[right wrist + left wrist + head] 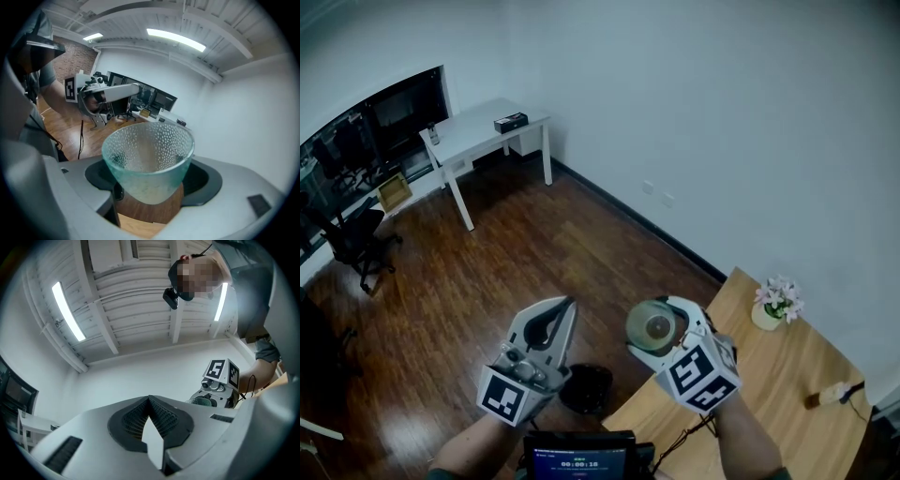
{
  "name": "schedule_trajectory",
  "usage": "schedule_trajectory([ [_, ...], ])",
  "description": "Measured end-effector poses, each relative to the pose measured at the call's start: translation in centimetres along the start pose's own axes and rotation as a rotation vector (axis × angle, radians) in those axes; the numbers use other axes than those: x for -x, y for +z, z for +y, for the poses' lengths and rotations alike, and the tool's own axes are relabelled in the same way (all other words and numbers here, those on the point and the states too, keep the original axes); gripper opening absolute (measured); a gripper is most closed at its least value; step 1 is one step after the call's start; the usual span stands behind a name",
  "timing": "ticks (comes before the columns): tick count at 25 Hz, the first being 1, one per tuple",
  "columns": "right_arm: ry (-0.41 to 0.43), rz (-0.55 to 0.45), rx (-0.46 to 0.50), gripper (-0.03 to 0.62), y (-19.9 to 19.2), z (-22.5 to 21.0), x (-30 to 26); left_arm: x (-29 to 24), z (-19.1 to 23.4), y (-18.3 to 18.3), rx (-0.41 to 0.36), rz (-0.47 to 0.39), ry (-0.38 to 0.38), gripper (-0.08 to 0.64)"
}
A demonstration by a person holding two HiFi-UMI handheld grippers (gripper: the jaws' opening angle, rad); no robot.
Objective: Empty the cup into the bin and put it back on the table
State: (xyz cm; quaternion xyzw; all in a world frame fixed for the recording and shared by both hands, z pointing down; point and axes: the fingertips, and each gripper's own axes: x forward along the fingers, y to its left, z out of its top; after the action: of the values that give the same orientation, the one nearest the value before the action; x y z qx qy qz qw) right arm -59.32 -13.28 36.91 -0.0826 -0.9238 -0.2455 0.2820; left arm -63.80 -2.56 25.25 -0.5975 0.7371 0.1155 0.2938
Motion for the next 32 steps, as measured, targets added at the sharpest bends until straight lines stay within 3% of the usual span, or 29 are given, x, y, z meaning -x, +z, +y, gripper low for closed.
schedule_trajectory([
  [4, -0.071, 0.056, 0.087, 0.387, 0.5, -1.2, -0.1, -0.2, 0.6, 0.0, 0.01, -0.012, -0.029, 0.0],
  [16, -0.151, 0.162, 0.158, 0.387, 0.3, -2.9, -2.0, -1.0, 4.1, 0.0, -0.005, -0.057, -0.061, 0.0],
  [32, -0.162, 0.267, 0.342, 0.387, -0.2, -4.7, -4.0, -1.7, 6.3, -1.9, 0.02, -0.013, -0.037, 0.0],
])
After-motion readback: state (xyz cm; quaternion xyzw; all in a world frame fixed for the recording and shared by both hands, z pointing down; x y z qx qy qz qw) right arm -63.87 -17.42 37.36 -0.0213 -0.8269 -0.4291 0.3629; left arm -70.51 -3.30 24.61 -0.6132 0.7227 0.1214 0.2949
